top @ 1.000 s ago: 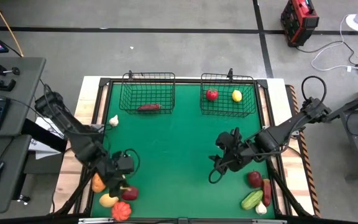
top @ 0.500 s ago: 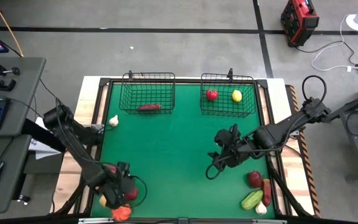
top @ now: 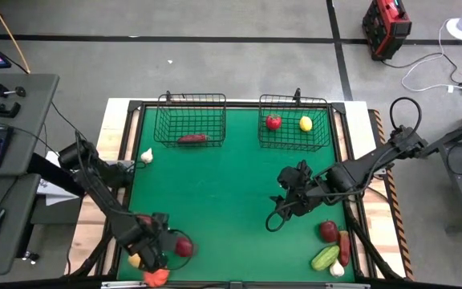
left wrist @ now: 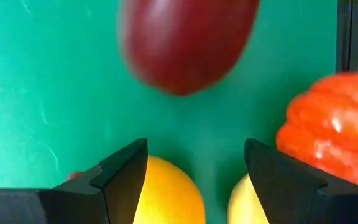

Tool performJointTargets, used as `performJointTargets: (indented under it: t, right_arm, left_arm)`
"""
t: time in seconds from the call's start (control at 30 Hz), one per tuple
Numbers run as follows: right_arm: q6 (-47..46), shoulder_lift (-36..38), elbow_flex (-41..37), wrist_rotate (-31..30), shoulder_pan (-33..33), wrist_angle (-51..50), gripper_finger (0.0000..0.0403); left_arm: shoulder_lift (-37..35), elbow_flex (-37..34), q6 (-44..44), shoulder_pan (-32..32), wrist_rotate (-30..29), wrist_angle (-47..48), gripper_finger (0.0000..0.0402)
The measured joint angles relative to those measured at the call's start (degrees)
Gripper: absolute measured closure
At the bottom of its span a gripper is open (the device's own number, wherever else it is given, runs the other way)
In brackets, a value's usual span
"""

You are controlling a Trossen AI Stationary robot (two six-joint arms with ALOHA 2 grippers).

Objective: Sort produce into baskets
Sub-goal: Put the left red apple into the right wire basket

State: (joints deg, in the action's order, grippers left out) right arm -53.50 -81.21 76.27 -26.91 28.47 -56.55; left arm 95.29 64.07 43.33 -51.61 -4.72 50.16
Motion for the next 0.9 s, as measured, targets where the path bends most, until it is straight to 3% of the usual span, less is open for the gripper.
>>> performJointTargets:
  t: [0.63,0.9]
  right_arm:
    - [1.05,0.0,0.0,0.01,0.0,-0.13,0.0093]
    - [0.93,0.0,0.0,0.01,0.0,0.46,0.0093]
  left_arm:
    - [0.0,0.0,-1.68,4.64,4.38,-0.51,0.0144]
    - [-3.18,0.0,-7.78,7.94,4.63,-0.97,0.0144]
